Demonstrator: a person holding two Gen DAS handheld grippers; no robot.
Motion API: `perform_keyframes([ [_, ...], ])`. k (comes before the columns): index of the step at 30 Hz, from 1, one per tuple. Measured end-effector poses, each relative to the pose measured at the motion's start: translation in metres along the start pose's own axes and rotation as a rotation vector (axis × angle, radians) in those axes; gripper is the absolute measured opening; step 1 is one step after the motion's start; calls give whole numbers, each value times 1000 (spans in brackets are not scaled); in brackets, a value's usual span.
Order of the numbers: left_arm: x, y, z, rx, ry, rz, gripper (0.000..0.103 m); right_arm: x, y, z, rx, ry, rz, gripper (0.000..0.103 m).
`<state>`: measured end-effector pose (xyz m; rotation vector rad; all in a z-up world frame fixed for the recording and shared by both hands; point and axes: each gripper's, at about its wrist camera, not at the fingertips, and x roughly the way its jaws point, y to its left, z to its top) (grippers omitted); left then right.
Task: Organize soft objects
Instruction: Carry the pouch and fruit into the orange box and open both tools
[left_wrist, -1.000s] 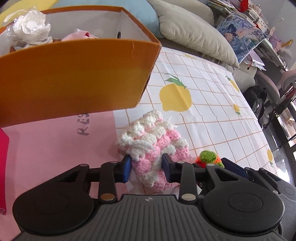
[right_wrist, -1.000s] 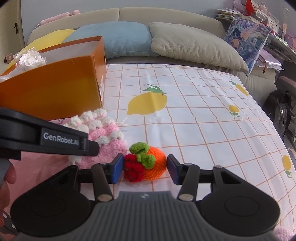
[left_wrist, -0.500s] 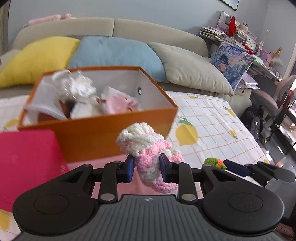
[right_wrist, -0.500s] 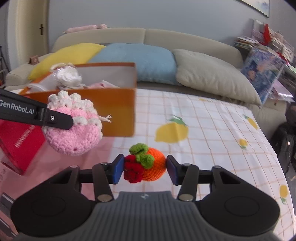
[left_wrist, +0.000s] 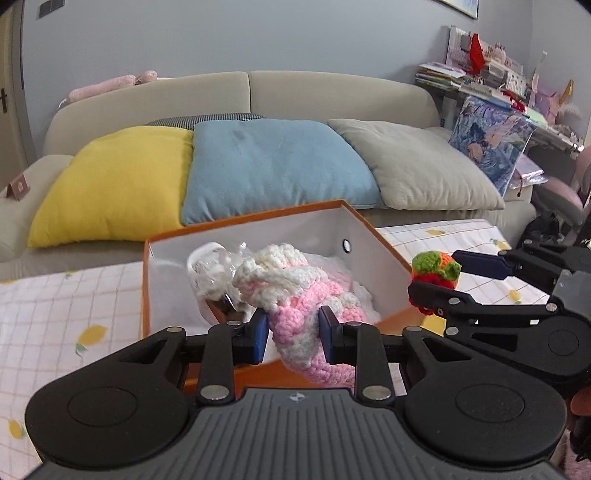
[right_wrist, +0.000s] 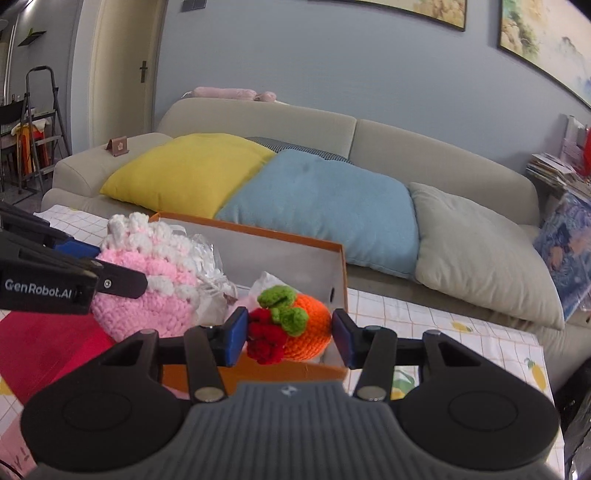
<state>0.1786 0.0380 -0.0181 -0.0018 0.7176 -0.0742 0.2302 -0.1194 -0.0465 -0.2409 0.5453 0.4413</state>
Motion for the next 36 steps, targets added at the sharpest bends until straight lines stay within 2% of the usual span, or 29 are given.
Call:
perform_keyframes([
  [4, 22, 0, 9, 54, 41, 10, 32, 28, 7, 13, -44, 57, 4, 49],
  [11, 60, -7, 13, 165, 87, 26, 32, 70, 17, 15, -147, 148, 9, 49],
  [18, 90, -12, 7, 258, 127, 68, 33, 96, 16, 16, -166, 215, 21, 49],
  [22, 97, -12, 3, 269, 142, 84, 34, 105, 19, 13, -183, 235, 25, 49],
  [33, 91, -7, 9, 246, 123, 88, 55, 110, 18, 15, -207, 251, 19, 53],
  [34, 88, -6, 10, 244, 109, 84, 61, 109, 17, 16, -205, 252, 23, 56],
  [36, 78, -5, 13, 238, 63, 80, 65, 104, 17, 18, -206, 243, 21, 61],
])
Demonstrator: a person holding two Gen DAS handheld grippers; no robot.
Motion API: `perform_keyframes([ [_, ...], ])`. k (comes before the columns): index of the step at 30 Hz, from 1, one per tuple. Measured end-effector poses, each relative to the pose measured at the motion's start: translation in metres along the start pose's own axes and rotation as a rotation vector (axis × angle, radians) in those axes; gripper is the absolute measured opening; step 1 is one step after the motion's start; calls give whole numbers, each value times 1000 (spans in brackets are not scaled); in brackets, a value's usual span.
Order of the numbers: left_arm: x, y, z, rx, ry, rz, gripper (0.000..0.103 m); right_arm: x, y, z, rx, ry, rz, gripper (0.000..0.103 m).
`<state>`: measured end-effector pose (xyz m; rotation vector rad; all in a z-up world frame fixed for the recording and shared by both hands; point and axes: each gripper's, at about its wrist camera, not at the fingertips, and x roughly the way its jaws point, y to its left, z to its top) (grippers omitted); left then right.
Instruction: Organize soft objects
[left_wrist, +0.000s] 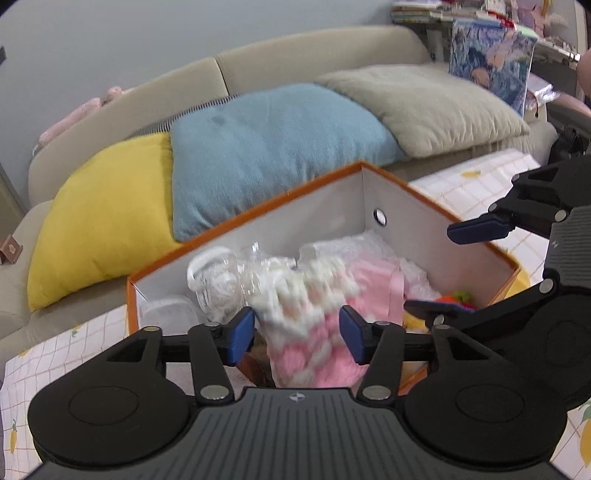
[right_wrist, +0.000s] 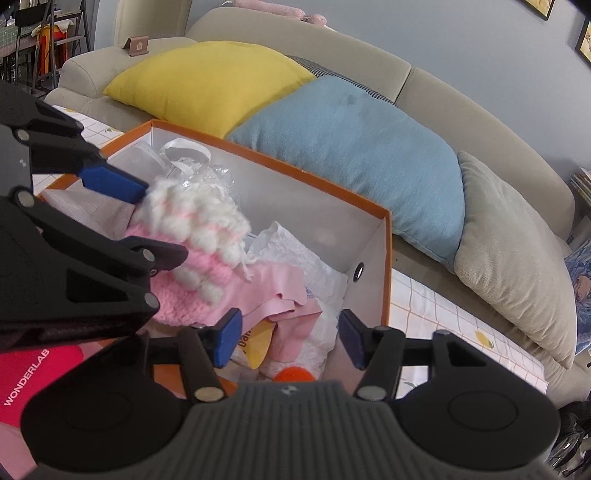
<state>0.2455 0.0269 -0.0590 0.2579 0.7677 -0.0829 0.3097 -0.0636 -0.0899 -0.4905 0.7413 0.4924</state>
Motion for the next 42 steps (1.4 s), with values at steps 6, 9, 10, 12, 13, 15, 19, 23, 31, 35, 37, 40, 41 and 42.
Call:
perform_keyframes([
  [6, -38, 6, 8, -30, -130, 8, 76, -36, -6, 5, 26, -46, -9, 67],
  [9, -58, 6, 10, -45, -164, -24, 76, -62, -8, 3, 53, -80, 0, 73],
  [10, -65, 5, 10, -47, -173, -30, 76, -72, -7, 1, 61, -92, 1, 75],
  [12, -80, 4, 8, -48, -191, -35, 76, -93, -6, -4, 84, -112, 12, 75],
  [13, -89, 3, 7, -50, -197, -37, 76, -103, -6, -7, 97, -116, 17, 76],
  [15, -106, 2, 3, -66, -212, -42, 76, -123, -3, -14, 126, -123, 30, 77],
  [19, -135, 0, -10, -116, -213, -53, 76, -162, 5, -37, 185, -146, 63, 84],
  [23, -158, -5, -33, -180, -197, -65, 76, -192, 15, -63, 258, -154, 49, 88],
  [31, -187, -19, -82, -290, -84, -89, 76, -227, 35, -121, 444, -51, -16, 88],
  [35, -204, -27, -103, -349, -80, -100, 76, -241, 41, -140, 534, -40, -61, 92],
  [37, -212, -31, -114, -365, -73, -98, 76, -249, 47, -147, 546, -48, -76, 94],
  [40, -224, -38, -130, -367, -64, -82, 76, -264, 58, -156, 535, -76, -98, 96],
  [41, -226, -40, -134, -373, -59, -70, 76, -268, 61, -159, 529, -82, -105, 97],
  [42, -227, -41, -139, -388, -53, -57, 76, -270, 64, -161, 524, -84, -110, 98],
])
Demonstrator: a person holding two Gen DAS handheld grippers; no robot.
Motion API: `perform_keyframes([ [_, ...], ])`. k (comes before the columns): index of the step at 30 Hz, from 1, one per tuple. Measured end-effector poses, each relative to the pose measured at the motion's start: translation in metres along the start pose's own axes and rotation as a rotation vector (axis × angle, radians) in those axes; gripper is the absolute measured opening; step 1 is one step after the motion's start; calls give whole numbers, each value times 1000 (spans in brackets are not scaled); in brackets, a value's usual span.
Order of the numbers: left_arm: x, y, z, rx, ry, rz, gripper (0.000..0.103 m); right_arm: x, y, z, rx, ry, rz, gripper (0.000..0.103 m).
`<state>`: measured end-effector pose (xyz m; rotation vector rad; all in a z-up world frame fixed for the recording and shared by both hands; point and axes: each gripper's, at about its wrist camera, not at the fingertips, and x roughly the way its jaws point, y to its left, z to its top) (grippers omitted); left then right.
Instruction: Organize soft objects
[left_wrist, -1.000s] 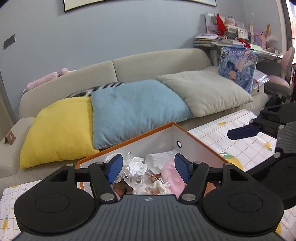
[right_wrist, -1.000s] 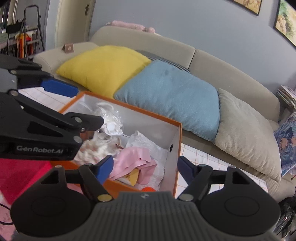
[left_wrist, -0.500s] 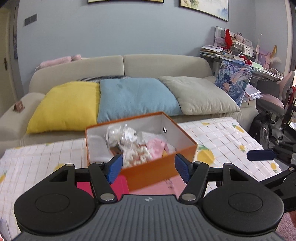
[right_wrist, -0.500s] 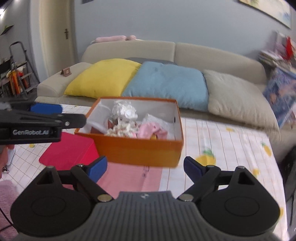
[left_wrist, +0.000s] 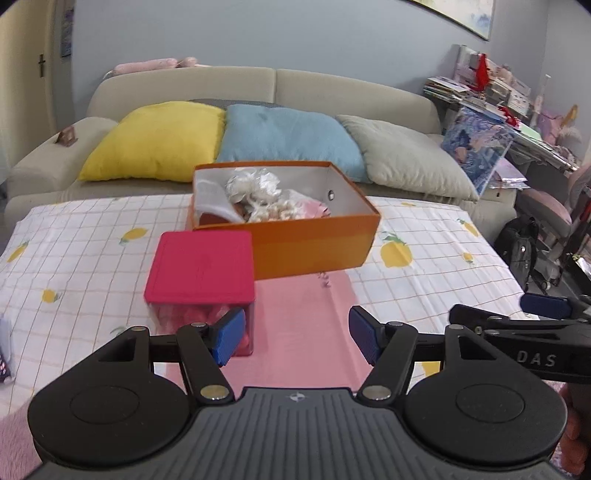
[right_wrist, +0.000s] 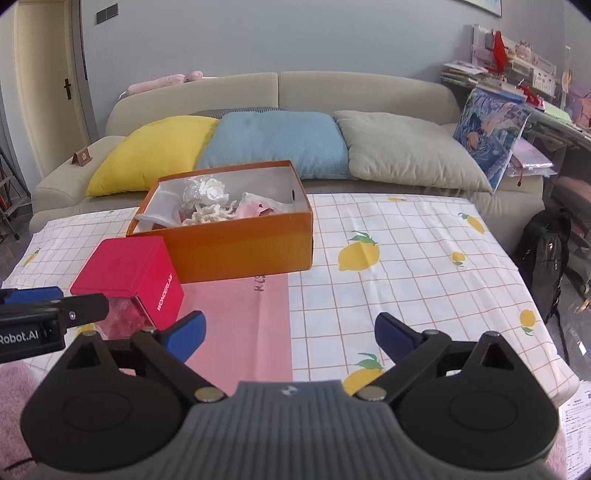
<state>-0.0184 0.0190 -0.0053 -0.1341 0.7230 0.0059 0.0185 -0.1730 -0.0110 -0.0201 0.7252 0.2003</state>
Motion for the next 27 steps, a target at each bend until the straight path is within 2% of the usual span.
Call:
perform_keyframes([
  [3, 4, 3, -11, -42, 32, 33, 76, 0, 0, -7, -9, 9, -19, 100],
  [6, 13, 1, -17, -36, 61, 63, 76, 6, -4, -10, 20, 31, -43, 100],
  [11, 19, -7, -21, -13, 36, 83, 76, 10, -6, -15, 18, 31, -77, 100],
  [14, 22, -13, -23, -1, 34, 46, 76, 12, -7, -17, 10, 34, -76, 100],
  [18, 23, -18, -25, 36, 35, 47, 76, 16, -7, -19, 9, 48, -89, 100],
  [21, 23, -16, -26, 33, 31, 24, 85, 19, -9, -20, 16, 58, -89, 100],
  [27, 22, -18, -24, 49, 10, 25, 85, 21, -8, -21, 14, 67, -83, 100],
])
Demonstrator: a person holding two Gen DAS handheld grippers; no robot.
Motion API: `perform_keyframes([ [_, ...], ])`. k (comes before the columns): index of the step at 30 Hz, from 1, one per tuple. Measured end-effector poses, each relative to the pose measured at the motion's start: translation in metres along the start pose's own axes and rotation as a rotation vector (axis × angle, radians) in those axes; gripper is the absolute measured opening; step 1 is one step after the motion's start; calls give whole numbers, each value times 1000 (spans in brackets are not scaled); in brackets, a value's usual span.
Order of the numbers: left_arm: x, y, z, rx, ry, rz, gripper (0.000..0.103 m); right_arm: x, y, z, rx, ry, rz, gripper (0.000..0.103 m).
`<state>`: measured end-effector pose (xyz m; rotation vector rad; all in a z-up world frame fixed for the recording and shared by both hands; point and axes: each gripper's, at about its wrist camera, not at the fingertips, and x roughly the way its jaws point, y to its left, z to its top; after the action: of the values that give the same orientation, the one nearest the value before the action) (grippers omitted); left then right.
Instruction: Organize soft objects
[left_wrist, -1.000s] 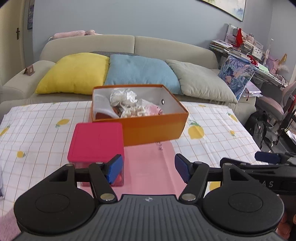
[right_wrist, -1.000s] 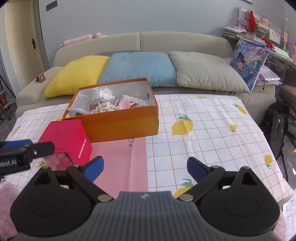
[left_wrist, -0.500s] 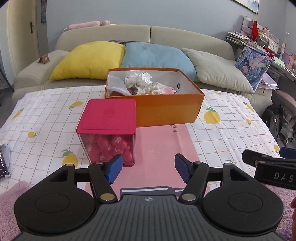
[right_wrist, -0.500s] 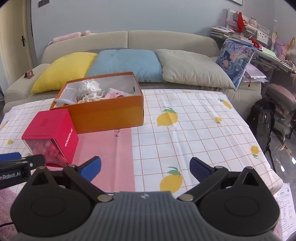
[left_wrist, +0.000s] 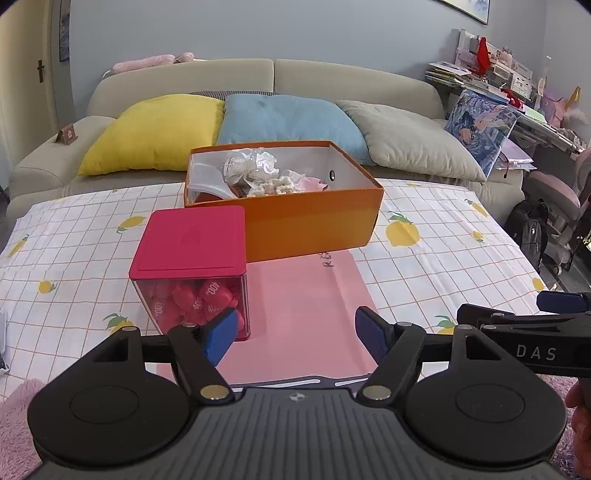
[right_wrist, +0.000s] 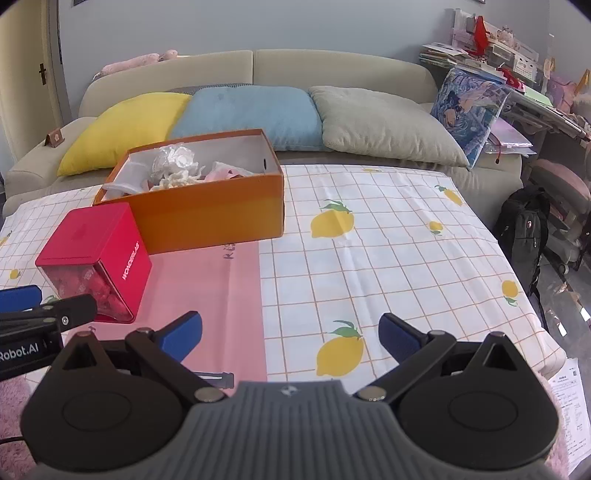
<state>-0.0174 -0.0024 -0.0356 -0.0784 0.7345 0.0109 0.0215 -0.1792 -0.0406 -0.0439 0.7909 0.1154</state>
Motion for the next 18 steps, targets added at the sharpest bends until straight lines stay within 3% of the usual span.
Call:
perform_keyframes([
  [18, 2, 1, 0, 17, 20, -8, 90, -1, 2, -1, -8, -7, 2, 100],
])
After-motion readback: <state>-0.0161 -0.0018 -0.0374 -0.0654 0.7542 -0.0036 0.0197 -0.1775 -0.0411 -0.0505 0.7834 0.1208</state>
